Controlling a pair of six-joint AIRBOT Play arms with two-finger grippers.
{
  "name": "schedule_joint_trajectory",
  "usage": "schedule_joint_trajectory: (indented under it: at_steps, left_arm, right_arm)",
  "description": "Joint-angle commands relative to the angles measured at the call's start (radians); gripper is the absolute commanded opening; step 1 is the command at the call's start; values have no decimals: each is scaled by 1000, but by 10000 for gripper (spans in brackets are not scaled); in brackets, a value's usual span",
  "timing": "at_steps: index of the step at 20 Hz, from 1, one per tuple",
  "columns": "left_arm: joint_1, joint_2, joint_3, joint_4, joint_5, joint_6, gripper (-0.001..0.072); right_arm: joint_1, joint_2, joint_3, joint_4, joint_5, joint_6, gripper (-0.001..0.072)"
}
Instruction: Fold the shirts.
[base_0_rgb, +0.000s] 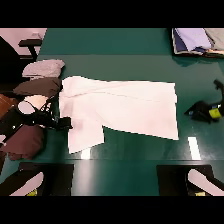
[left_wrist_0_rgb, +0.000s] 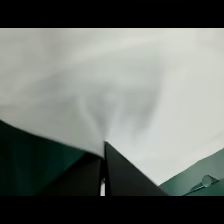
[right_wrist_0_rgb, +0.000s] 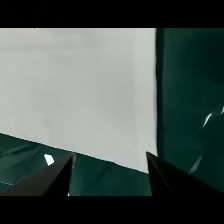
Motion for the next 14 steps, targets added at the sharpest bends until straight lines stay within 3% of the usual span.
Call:
schedule_joint_trajectory:
  at_steps: [1, 2, 4, 7, 8, 11, 12, 14]
  left_arm:
    - [-2, 1, 52, -3, -13, -2, 27]
    - [-2, 1, 63, -4, -11, -2, 28]
    - [-2, 1, 74, -8, -11, -2, 28]
    - [-2, 1, 74, -37, -12, -2, 27]
    - [-2, 1, 74, -39, -14, -2, 27]
    - [-2, 6, 82, -5, -100, -1, 26]
    - [-2, 31, 86, 21, -122, -2, 26]
    - [-2, 144, 86, 86, -151, -54, 25]
  right_arm:
    - [-105, -19, -182, -51, -10, -2, 570]
    - [-118, -37, -230, -47, -33, -2, 561]
    - [-105, -72, -304, -38, -103, -3, 461]
    - [-29, -119, -342, 56, -172, -41, 432]
    - [3, -129, -339, 66, -177, -42, 391]
    - [82, -135, -293, 26, -158, -44, 111]
    - [92, -132, -265, 6, -129, -44, 54]
    - [95, -90, -213, -54, -73, -43, 16]
